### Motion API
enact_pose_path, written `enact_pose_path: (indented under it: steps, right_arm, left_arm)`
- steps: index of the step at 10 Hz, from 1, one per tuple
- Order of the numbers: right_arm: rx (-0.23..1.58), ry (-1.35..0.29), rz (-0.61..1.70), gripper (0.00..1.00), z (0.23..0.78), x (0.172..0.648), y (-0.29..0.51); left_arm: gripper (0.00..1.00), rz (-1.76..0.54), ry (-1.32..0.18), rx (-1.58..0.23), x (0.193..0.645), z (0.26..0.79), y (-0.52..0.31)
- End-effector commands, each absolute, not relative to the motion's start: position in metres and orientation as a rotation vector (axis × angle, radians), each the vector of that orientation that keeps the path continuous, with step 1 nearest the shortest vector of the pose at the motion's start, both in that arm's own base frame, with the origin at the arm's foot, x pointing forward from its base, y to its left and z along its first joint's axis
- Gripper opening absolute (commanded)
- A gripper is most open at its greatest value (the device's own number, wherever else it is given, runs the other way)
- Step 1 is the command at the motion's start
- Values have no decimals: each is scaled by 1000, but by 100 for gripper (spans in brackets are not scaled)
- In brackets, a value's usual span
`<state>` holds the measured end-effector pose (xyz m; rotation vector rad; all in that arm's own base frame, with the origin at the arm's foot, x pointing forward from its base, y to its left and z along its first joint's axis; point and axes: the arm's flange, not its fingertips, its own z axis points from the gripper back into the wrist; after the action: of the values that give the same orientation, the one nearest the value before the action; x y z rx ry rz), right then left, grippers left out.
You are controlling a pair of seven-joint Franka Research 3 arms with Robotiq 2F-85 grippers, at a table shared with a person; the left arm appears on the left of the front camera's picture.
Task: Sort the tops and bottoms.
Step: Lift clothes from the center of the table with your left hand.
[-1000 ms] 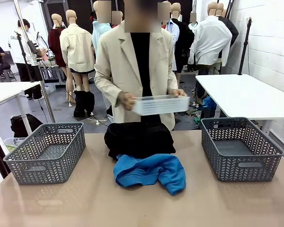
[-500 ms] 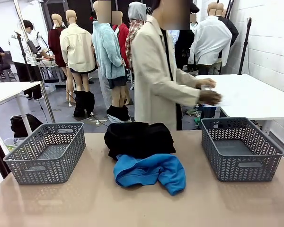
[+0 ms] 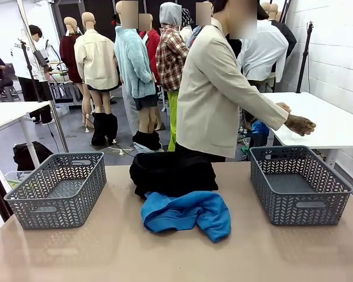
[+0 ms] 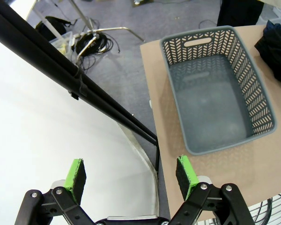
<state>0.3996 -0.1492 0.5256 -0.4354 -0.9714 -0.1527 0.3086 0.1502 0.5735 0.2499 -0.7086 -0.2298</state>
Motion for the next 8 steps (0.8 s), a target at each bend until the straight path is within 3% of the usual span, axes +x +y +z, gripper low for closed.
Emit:
enact_pose_path:
  steps: [1,8]
  right_arm:
    - [-438,-967,-146,100,525,399,-151]
    - [-438,-967,-146,100,525,399,-151]
  left_arm:
    - [100,-231,-722,251,309,574,152]
    - [100,-231,-722,251,309,574,152]
